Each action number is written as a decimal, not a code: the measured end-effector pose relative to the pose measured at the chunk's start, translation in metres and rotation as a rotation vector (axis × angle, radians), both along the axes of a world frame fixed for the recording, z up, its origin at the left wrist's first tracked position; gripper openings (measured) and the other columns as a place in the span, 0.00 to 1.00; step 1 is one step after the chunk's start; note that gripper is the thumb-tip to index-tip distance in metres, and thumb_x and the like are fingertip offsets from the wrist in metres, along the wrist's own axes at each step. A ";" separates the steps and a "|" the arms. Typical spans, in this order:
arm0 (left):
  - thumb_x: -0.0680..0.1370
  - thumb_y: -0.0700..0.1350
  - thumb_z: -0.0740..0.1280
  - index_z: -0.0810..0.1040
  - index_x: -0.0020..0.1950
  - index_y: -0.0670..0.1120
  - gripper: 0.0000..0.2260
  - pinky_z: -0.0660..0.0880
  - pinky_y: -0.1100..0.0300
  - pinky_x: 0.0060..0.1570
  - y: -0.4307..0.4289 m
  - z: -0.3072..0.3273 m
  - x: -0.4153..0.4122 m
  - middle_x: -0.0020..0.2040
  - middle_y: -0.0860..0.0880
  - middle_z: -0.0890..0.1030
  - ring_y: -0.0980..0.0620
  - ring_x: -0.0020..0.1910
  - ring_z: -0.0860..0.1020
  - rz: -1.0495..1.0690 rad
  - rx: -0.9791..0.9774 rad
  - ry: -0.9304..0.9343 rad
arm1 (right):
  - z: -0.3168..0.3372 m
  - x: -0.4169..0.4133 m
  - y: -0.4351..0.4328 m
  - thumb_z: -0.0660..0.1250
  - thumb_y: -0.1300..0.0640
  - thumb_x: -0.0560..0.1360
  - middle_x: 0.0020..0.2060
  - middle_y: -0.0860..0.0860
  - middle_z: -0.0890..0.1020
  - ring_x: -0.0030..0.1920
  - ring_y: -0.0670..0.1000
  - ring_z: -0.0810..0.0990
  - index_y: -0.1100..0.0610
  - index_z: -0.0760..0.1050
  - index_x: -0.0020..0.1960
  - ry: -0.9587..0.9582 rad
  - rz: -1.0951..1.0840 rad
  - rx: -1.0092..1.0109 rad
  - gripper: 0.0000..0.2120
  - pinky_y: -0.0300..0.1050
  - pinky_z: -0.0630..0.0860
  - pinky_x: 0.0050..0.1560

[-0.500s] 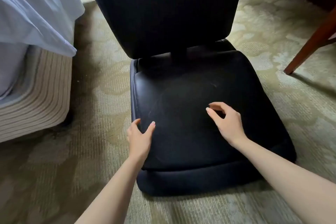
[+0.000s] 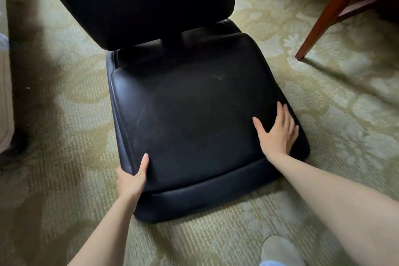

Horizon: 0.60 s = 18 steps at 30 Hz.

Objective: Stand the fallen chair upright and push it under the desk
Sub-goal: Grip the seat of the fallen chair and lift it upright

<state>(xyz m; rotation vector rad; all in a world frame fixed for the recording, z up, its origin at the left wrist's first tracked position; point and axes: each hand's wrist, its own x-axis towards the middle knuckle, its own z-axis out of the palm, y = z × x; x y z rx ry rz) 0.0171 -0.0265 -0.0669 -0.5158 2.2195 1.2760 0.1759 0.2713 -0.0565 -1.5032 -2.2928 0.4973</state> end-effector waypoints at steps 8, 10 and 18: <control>0.64 0.69 0.69 0.62 0.72 0.40 0.47 0.63 0.49 0.69 -0.004 -0.006 0.001 0.71 0.41 0.69 0.41 0.69 0.69 0.012 -0.020 -0.062 | -0.010 0.016 0.022 0.56 0.34 0.73 0.76 0.54 0.59 0.75 0.57 0.54 0.51 0.52 0.76 -0.071 -0.160 -0.110 0.38 0.63 0.45 0.73; 0.63 0.70 0.69 0.63 0.72 0.40 0.48 0.63 0.49 0.69 -0.006 -0.008 0.000 0.71 0.41 0.70 0.40 0.68 0.69 0.009 -0.019 -0.076 | -0.008 0.016 0.028 0.56 0.32 0.72 0.75 0.55 0.60 0.75 0.58 0.55 0.52 0.53 0.76 -0.067 -0.201 -0.139 0.39 0.63 0.48 0.73; 0.59 0.71 0.70 0.57 0.74 0.41 0.54 0.62 0.44 0.69 -0.013 -0.005 0.002 0.72 0.42 0.67 0.39 0.69 0.67 0.018 0.049 -0.137 | 0.003 0.025 0.051 0.64 0.27 0.65 0.74 0.56 0.63 0.73 0.59 0.61 0.49 0.53 0.75 0.087 -0.336 -0.457 0.47 0.63 0.56 0.72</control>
